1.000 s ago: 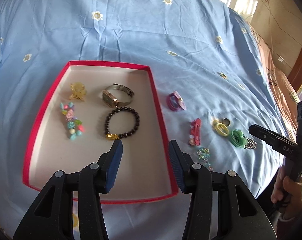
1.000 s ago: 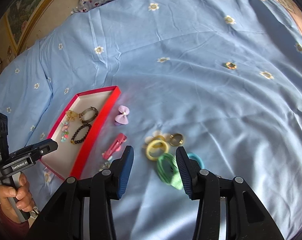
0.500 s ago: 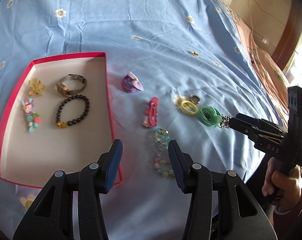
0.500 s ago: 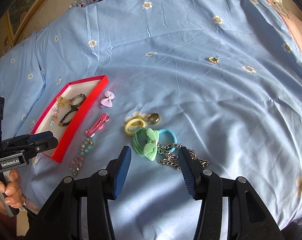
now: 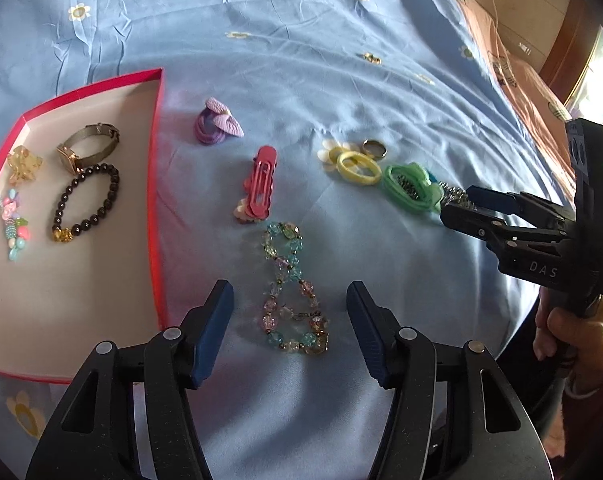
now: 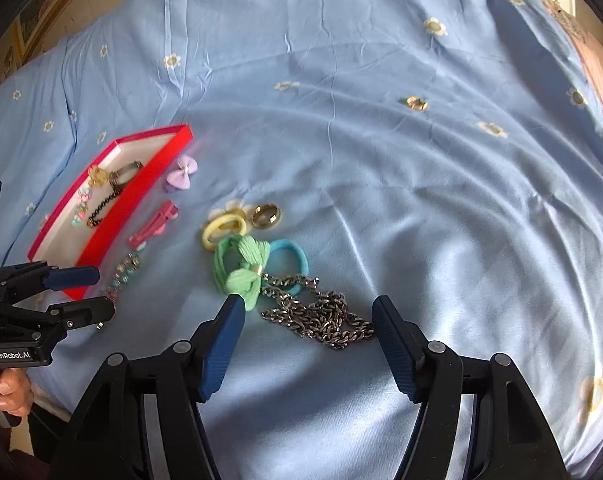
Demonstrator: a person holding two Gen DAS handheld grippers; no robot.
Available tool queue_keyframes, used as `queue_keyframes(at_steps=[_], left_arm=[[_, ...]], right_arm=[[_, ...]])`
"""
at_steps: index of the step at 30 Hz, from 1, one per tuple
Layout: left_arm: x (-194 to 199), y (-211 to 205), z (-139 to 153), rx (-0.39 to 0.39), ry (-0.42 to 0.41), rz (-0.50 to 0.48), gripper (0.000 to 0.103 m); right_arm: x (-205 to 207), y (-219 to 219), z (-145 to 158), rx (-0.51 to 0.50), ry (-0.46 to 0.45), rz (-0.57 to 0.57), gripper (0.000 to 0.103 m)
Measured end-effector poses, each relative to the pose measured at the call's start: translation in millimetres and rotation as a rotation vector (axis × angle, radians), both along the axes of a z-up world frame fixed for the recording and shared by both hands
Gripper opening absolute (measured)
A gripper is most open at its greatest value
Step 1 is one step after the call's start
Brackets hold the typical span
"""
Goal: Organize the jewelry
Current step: 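Grasp the clear crystal bead bracelet with the left gripper while the right gripper grasps the silver chain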
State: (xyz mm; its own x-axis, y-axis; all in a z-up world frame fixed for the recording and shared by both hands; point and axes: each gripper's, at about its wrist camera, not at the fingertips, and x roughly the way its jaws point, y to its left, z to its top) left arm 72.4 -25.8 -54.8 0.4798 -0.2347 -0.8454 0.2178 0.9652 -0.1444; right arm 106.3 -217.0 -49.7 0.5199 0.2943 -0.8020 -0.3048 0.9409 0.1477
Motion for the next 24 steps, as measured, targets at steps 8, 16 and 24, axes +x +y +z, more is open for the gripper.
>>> queue_keyframes(at_steps=[8, 16, 24], left_arm=[[1, -4, -5, -0.016, -0.005, -0.057, 0.008], [-6, 3, 11, -0.060, -0.037, -0.047, 0.007], [-14, 20, 44, -0.097, -0.122, -0.014, 0.007]], right_arm=[[-6, -2, -6, -0.038, -0.033, -0.014, 0.016], [-10, -14, 6, 0.100, -0.033, -0.042, 0.013], [-16, -9, 45, 0.159, -0.117, -0.037, 0.009]])
